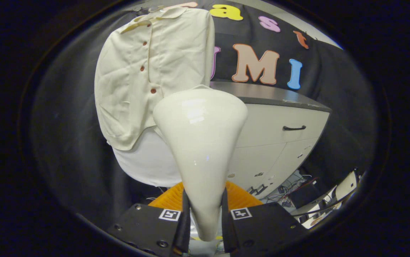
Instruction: Iron the clothes twice with a garment steamer, once on the left side and once on the right side.
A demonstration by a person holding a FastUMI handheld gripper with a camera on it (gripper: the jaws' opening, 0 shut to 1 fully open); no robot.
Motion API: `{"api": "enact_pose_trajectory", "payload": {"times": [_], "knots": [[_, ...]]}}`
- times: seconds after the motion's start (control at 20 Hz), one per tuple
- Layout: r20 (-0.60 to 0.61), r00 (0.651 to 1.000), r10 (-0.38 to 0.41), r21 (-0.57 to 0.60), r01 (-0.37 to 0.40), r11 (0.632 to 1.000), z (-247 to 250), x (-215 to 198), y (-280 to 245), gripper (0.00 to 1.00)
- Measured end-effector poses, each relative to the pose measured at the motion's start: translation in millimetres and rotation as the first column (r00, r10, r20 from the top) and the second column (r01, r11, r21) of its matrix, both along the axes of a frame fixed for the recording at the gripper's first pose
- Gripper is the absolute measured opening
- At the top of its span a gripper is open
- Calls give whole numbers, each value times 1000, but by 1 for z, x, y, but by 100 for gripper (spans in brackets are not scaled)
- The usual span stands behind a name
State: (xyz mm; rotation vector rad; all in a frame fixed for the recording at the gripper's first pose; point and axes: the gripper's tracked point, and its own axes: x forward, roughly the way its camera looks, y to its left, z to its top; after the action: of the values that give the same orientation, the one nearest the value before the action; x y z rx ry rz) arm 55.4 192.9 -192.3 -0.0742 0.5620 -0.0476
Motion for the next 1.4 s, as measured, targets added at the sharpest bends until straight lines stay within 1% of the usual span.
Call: {"api": "enact_pose_trajectory", "payload": {"times": [0.1,0.25,0.4,0.5,0.65,0.75,0.95,1.1,1.25,1.4], "knots": [[37,999,-26,3,26,1000,23,-19,-5,36],[57,998,-36,25,35,999,50,-41,-8,36],[103,994,-27,67,21,998,84,-59,-3,36],[148,989,-20,61,11,998,107,-66,-5,36],[207,978,24,59,-37,998,135,-73,1,36],[239,970,34,76,-54,996,149,-78,0,36],[313,948,52,83,-82,993,172,-89,-6,36],[354,931,84,85,-122,989,183,-98,-15,36],[389,918,80,100,-129,987,189,-111,-31,36],[400,914,69,102,-119,988,177,-120,-52,36]]}}
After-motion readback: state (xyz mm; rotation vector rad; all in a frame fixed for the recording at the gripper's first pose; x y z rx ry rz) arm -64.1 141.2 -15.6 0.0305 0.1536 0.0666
